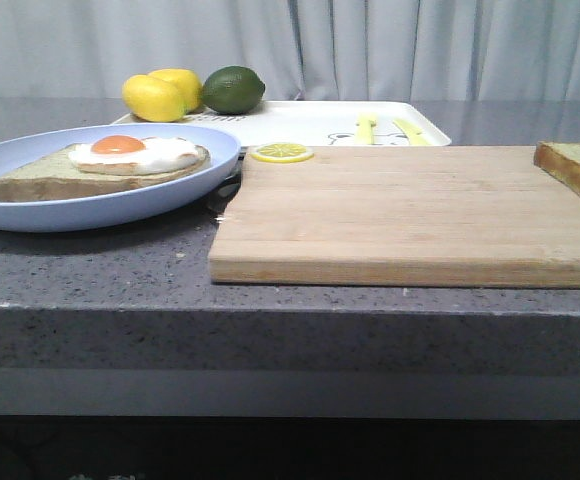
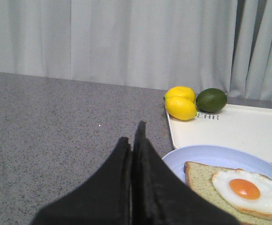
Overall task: Place bread and move sandwich to tray
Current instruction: 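Lower the right gripper and grasp the bread slice by its edge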
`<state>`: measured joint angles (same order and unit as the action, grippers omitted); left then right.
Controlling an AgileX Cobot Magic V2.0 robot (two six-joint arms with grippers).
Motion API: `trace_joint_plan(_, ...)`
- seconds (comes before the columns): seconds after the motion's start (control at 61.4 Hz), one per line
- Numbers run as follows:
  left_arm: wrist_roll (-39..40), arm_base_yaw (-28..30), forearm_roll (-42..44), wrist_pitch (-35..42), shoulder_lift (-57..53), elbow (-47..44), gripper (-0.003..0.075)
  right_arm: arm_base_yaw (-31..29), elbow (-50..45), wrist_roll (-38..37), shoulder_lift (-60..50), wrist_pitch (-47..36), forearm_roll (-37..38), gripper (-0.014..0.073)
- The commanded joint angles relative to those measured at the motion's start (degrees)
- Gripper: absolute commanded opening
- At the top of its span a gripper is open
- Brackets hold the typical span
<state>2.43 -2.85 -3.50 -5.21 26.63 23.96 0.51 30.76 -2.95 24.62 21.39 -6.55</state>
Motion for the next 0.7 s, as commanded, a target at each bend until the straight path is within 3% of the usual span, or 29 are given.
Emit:
trace_joint_plan(0.0,0.1,0.0,0.0,6.0,2.0,2.4,-0.002,-0.3,2.2,0.4,1.4,-5.0,0.0,-0.005)
trace_joint_plan(0.065,0.1,0.0,0.0,6.5,2.0,2.4,-0.0018,-0.3,2.2,0.4,1.4,-5.1,0.0,-0.0004)
trace_joint_plan(0.147,0.1,0.0,0.0,6.8,2.0,2.4,0.0042,-0.3,2.2,0.4,1.4,-5.0,0.0,0.0144)
trace_joint_plan(0.261,0.1,0.0,0.0,6.8,2.0,2.4,0.0313,-0.3,2.1,0.4,1.4,-5.2,0.0,0.0437)
trace_joint_plan(0.326,0.1,0.0,0.0,6.9,2.0,2.4,0.0521,-0.3,2.1,0.4,1.6,-5.6,-0.1,0.0561)
trace_joint_plan(0.358,0.1,0.0,0.0,6.9,2.0,2.4,0.0575,-0.3,2.1,0.4,1.6,-5.6,-0.1,0.0601)
trace_joint_plan(0.44,0.1,0.0,0.0,6.9,2.0,2.4,0.0653,-0.3,2.1,0.4,1.7,-5.4,-0.1,0.0624)
trace_joint_plan(0.684,0.1,0.0,0.0,6.9,2.0,2.4,0.065,-1.3,11.0,0.4,13.9,3.2,0.5,0.0606)
